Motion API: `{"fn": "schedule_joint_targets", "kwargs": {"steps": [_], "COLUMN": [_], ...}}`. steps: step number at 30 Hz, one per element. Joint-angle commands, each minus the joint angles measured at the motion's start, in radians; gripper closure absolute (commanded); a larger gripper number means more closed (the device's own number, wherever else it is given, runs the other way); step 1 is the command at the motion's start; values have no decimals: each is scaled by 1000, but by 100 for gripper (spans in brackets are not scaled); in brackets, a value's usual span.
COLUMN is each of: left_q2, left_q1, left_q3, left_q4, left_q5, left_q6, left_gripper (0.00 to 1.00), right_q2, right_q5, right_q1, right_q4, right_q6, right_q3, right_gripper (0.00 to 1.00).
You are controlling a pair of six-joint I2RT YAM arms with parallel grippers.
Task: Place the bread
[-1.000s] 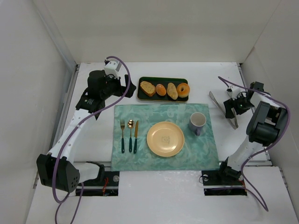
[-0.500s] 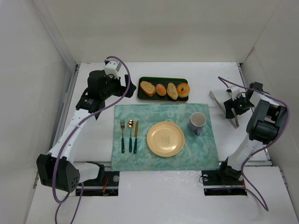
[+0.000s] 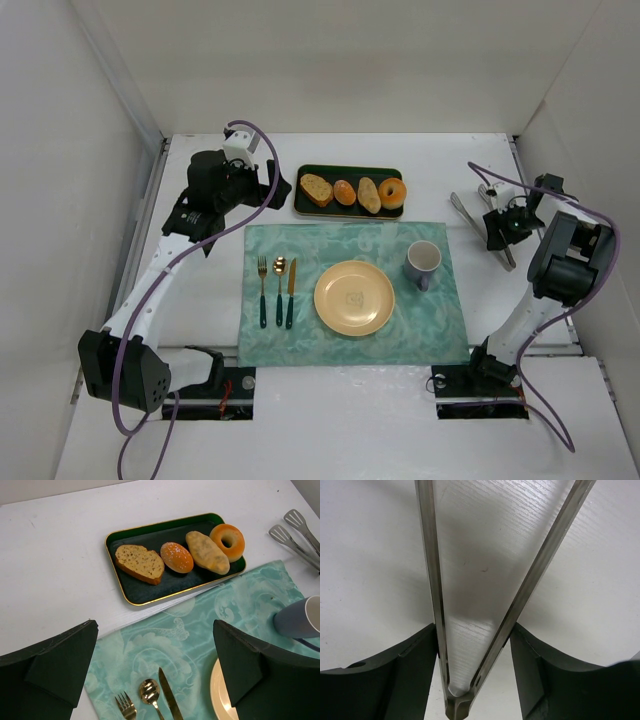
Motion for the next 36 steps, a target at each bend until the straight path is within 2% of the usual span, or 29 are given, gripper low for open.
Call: {"fn": "schedule_joint_targets", "kwargs": {"steps": [1,9,20,24,28,33,36], "left_q2": [-36,-36,-36,-36,-45,-45,-45], "left_q1": [-3,-3,-3,-3,-3,-3,-3], "left_q3": [39,39,39,39,39,39,39], "left_q4": [35,35,35,35,35,35,35], "left_q5": [13,13,13,22,22,13,13], "left_q6": [-7,-7,-7,-7,-7,-7,-7], "left_gripper": [0,0,0,0,0,0,0], "right_q2": [21,-69,-264,-316,-383,-394,-394], "right_q5": [-59,-148,-329,-352,-343,-329,-329], "right_q1": [-4,-4,9,74,174,294,325], "right_q4": [-33,-43,-52,-61,3,51,51], "right_q6": [-5,30,188,221,296,348,372], "right_q3": [13,24,120,131,88,79,101], "right_gripper": [37,39,39,39,40,40,40]}}
